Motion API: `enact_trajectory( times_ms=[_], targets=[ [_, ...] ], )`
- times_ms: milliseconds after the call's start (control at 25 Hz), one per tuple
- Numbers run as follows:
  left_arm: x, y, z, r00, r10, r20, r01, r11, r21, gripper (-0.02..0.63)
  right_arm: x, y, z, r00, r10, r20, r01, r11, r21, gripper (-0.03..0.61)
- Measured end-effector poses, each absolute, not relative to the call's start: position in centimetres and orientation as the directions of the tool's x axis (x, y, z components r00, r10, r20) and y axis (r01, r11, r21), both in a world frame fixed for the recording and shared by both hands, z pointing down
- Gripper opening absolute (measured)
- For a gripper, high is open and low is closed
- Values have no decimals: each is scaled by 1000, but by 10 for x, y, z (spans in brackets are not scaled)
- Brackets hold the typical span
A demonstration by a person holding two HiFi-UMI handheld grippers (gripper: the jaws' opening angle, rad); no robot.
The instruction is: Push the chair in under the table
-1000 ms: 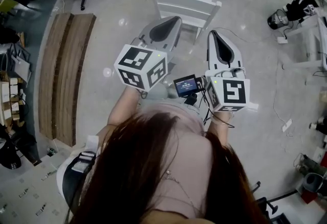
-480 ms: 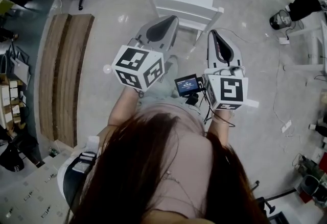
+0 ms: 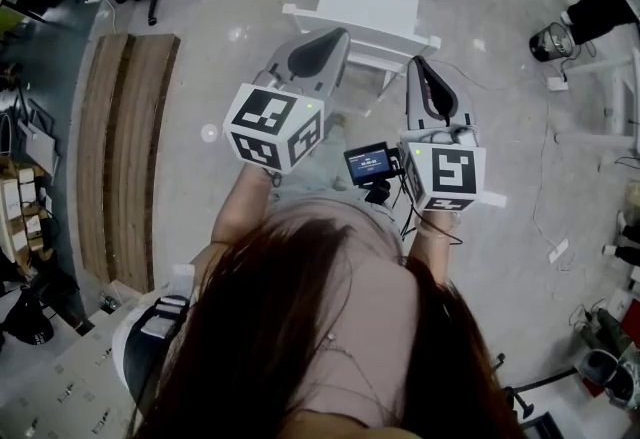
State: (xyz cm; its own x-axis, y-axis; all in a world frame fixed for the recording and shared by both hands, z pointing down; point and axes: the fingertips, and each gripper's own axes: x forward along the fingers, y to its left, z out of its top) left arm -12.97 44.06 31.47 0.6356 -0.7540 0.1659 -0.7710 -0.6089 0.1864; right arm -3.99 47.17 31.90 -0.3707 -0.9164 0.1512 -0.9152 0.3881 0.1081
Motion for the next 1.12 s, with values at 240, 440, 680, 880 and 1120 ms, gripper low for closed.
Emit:
enact_trajectory(
  times_ms=[240,440,680,880,1120],
  targets=[
    [-130,411,323,651,-736,185,-759,-627,176,8,-43,440,328,-381,-906,186,-906,406,122,20],
    [-132,388,339,666,-710,228,-745,-641,182,8,-46,415,343,-383,-893,236,-897,421,137,20],
    [-130,360,354,684,-679,266,-728,-658,192,8,-47,387,363,-385,-875,295,-883,442,158,21],
    [-129,346,366,694,-657,294,-716,-673,185,8,-49,376,382,-388,-857,338,-872,461,167,21],
    [-131,330,384,695,-637,334,-709,-683,175,9,-54,360,407,-391,-829,399,-851,491,186,23]
  ],
)
